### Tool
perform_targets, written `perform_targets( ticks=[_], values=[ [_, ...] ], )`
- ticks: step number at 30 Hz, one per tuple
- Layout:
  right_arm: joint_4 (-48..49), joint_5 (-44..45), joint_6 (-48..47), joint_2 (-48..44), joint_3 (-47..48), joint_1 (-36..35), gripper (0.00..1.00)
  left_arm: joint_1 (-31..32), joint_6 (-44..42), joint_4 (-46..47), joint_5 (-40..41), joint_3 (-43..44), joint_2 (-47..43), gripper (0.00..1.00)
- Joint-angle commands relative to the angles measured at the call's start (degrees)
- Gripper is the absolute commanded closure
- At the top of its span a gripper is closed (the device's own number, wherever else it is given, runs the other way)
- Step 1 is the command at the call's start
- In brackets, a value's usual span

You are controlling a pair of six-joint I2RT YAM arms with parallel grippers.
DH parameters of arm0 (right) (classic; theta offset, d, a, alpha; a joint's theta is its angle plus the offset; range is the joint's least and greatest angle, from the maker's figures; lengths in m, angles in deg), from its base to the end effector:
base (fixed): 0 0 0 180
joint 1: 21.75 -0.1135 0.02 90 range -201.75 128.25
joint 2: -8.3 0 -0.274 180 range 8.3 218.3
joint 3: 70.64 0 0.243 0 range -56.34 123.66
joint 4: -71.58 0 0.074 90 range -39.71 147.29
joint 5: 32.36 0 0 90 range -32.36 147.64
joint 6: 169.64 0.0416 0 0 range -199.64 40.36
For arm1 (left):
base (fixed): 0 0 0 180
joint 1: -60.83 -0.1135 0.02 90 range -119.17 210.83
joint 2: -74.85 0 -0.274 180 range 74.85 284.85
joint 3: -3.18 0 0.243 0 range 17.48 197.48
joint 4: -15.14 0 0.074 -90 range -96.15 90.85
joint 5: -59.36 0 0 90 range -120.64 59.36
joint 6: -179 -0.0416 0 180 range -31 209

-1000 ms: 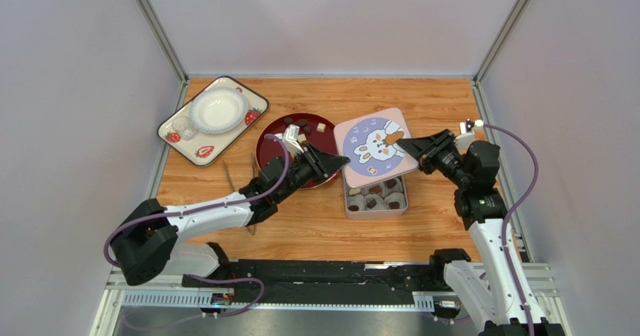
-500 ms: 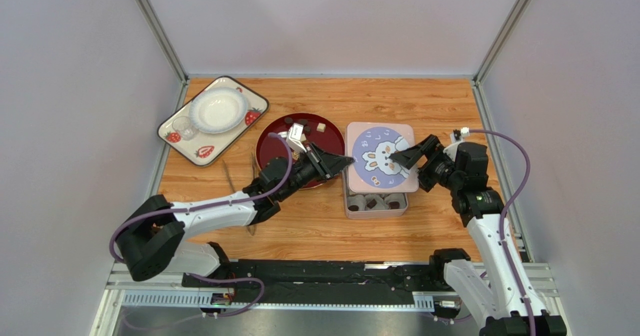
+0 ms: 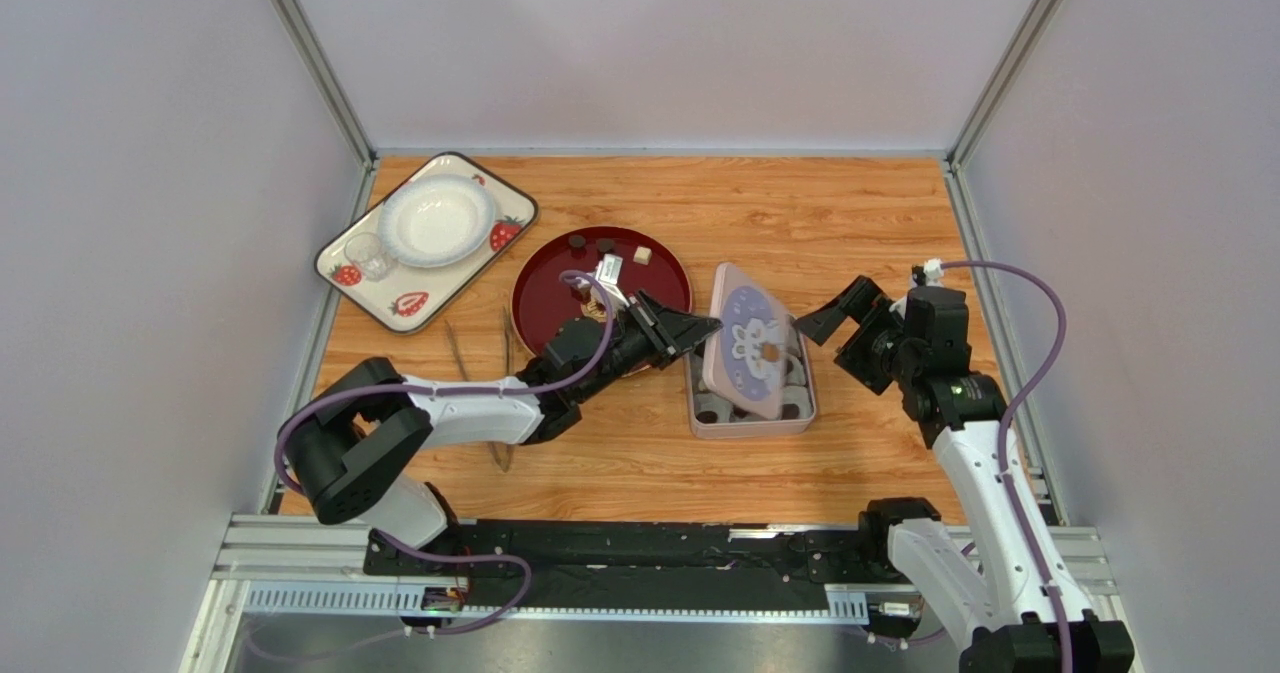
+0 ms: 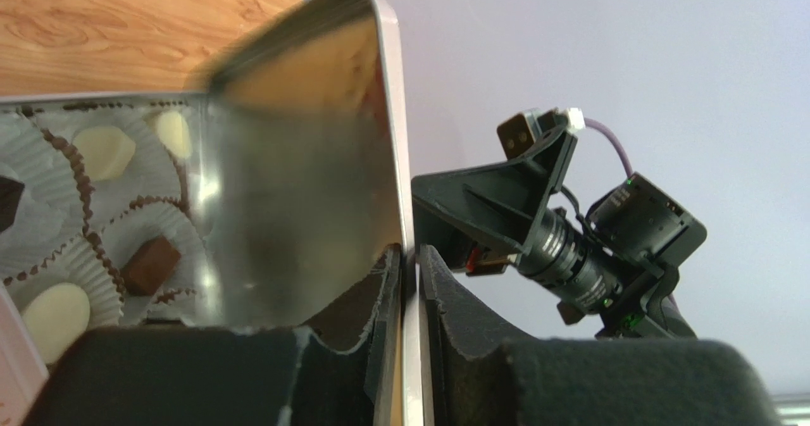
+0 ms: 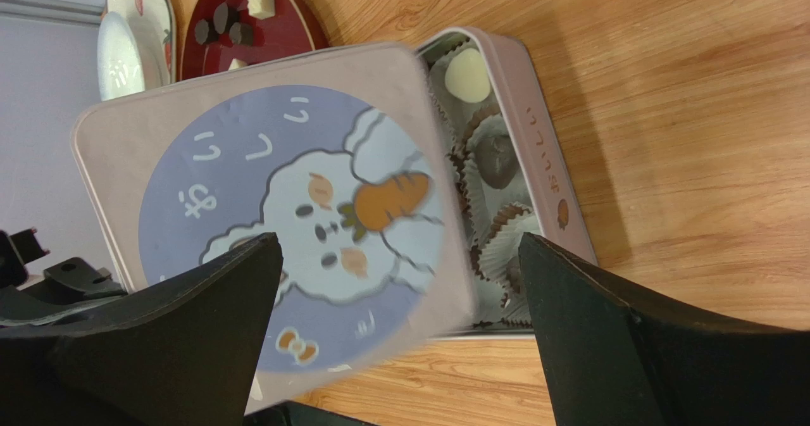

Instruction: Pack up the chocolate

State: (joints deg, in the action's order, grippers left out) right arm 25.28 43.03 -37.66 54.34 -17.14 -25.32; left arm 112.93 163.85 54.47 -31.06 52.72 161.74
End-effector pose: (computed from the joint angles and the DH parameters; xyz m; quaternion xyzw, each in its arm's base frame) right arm 0.1588 0.0204 0.2706 0.2425 0.8629 0.2715 0.3505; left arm 0.1925 -0.2478 0.2437 -0.1344 0.6817 -0.6446 0.3189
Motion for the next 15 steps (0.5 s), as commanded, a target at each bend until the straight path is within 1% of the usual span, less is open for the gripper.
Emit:
perform_targets(
  ticks=[1,5,9,15],
  values=[
    [-1.30,4.15,-3.57,0.28,3.51,0.32,0.00,0.29,3.20,5.53,4.03,0.79,0.12,1.00],
    [-1.13,3.63,-4.09,1.76,3.08,0.23,0.00,0.37,4.60,6.22,4.47,0.79,2.05,1.00],
    [-1.04,1.70,-5.15,3.35,2.55,0.23,0.01,0.73,6.36,13.76,3.59,0.97,4.60,1.00],
    [0.72,-1.64,-5.59,2.74,1.41,0.32,0.03,1.34,6.63,13.87,3.06,3.42,2.50,1.00]
  ],
)
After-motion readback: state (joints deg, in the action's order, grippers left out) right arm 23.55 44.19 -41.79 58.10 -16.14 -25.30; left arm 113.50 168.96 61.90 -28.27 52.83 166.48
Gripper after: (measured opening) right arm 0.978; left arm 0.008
